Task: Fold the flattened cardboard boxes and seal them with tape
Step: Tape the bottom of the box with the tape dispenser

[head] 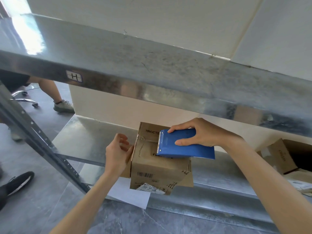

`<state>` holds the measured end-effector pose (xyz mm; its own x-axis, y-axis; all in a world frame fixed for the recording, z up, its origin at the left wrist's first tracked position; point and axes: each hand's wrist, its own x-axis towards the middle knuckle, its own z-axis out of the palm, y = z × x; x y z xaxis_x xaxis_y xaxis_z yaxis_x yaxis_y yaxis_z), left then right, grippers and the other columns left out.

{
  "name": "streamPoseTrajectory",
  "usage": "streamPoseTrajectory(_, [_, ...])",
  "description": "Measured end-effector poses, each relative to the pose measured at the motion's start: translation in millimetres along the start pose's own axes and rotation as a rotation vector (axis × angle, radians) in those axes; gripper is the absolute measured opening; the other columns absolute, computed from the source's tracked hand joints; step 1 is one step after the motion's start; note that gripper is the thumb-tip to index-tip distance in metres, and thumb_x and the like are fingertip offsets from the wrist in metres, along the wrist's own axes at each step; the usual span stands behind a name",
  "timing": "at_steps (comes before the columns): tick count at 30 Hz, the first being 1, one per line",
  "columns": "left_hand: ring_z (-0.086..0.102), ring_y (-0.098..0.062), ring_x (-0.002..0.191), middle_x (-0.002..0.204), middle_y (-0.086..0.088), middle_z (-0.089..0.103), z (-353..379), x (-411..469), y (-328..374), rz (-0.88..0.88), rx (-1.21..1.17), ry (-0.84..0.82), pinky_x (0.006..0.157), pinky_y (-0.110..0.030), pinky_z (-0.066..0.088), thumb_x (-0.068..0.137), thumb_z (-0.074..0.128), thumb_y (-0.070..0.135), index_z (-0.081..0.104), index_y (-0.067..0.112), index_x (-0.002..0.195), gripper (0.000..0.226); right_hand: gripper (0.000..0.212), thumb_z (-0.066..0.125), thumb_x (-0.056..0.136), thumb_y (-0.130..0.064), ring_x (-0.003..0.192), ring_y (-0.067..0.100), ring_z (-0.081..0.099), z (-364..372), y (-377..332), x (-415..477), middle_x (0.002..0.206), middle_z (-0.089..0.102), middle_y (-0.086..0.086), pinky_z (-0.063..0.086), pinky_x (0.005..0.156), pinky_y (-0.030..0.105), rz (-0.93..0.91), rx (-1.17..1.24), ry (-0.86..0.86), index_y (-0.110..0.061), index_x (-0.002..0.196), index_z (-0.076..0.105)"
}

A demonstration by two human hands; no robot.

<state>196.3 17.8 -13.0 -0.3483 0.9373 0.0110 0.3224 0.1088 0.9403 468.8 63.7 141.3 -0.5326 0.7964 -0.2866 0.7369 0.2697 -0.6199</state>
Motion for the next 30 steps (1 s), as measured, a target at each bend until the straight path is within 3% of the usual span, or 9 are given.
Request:
streamPoseTrajectory(5, [0.058,0.004,0.099,0.104,0.018,0.064,-4,-3,32,0.34,0.107,-0.01,0.084,-0.018,0.047,0.087,0.07,0.013,0.063,0.023,0.107,0.024,0.035,0.074,0.081,-0.057,0.105,-0.013,0.057,-1,-1,-1,0.118,0.053,-0.048,0.051,0.087,0.018,-0.007,0.019,-0.004,-0.063,0.114,0.061])
streamPoseTrajectory(9, [0.046,-0.007,0.13,0.139,0.012,0.054,10,-16,52,0.498,0.315,-0.257,0.103,-0.028,0.042,0.091,0.065,0.023,0.059,0.022,0.133,0.042,0.034,0.074,0.082,-0.054,0.103,-0.012,0.059,-1,-2,-2,0.116,0.056,-0.045,0.051,0.085,0.016,-0.012,0.032,0.0,-0.063,0.113,0.063])
streamPoseTrajectory(12, [0.028,-0.009,0.148,0.153,0.009,0.044,16,-19,47,0.519,0.407,-0.315,0.116,-0.033,0.035,0.091,0.065,0.023,0.054,0.021,0.142,0.052,0.035,0.075,0.082,-0.054,0.102,-0.015,0.057,-1,-3,-4,0.114,0.056,-0.046,0.047,0.078,0.009,-0.021,0.037,0.011,-0.063,0.114,0.062])
streamPoseTrajectory(17, [0.019,0.001,0.148,0.157,0.016,0.035,16,-17,43,0.537,0.455,-0.298,0.107,-0.027,0.041,0.093,0.063,0.034,0.05,0.029,0.145,0.054,0.036,0.073,0.084,-0.054,0.098,-0.013,0.059,-3,-3,-4,0.11,0.059,-0.045,0.046,0.072,0.008,-0.015,0.035,-0.013,-0.063,0.116,0.061])
streamPoseTrajectory(23, [0.022,-0.009,0.15,0.158,0.007,0.036,14,-17,44,0.577,0.486,-0.32,0.121,-0.036,0.029,0.093,0.064,0.032,0.046,0.024,0.149,0.06,0.036,0.073,0.084,-0.052,0.098,-0.008,0.062,-9,5,-5,0.111,0.063,-0.038,0.053,0.08,0.015,-0.027,0.043,-0.031,-0.064,0.116,0.061])
streamPoseTrajectory(27, [0.015,-0.001,0.147,0.16,0.008,0.032,13,-16,42,0.593,0.52,-0.313,0.124,-0.035,0.021,0.094,0.062,0.033,0.038,0.026,0.153,0.063,0.038,0.076,0.081,-0.052,0.104,-0.009,0.061,-19,28,-19,0.115,0.063,-0.037,0.047,0.084,0.013,-0.026,0.09,0.007,-0.063,0.115,0.062])
streamPoseTrajectory(30, [0.015,-0.003,0.148,0.161,0.008,0.029,14,-14,40,0.605,0.546,-0.327,0.124,-0.037,0.02,0.096,0.055,0.041,0.034,0.028,0.155,0.064,0.039,0.075,0.08,-0.055,0.106,-0.012,0.059,-17,39,-24,0.117,0.061,-0.04,0.046,0.081,0.006,-0.019,0.111,-0.008,-0.064,0.115,0.061])
